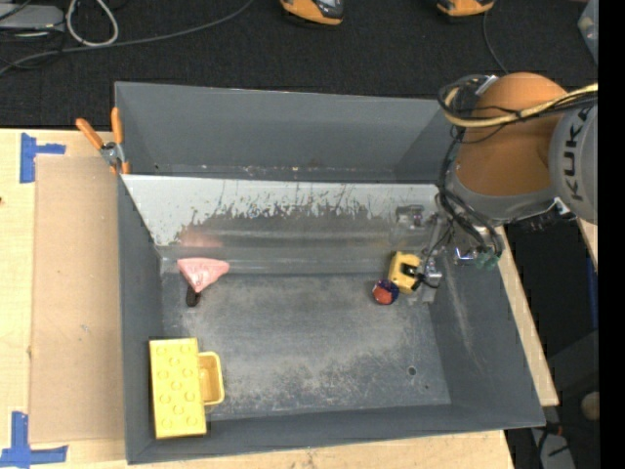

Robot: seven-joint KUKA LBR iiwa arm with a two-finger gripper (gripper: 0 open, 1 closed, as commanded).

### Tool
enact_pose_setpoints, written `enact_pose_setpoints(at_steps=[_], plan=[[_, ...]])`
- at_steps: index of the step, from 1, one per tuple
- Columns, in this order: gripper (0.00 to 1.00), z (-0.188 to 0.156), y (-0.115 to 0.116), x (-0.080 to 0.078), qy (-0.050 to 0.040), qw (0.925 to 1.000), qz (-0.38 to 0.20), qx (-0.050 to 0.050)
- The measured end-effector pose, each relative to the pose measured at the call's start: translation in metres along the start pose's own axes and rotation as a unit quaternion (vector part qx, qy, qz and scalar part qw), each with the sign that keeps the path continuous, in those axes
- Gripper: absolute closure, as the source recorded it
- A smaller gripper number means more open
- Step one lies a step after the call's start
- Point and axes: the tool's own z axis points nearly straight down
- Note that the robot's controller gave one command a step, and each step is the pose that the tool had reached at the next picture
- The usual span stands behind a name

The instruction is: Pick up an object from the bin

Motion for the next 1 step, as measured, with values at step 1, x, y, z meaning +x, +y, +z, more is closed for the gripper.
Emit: enact_pose_setpoints(at_steps=[1], plan=[[0.00,-0.0049,0.0004,-0.0014,-0.0038,1.0000,-0.001,0.000]])
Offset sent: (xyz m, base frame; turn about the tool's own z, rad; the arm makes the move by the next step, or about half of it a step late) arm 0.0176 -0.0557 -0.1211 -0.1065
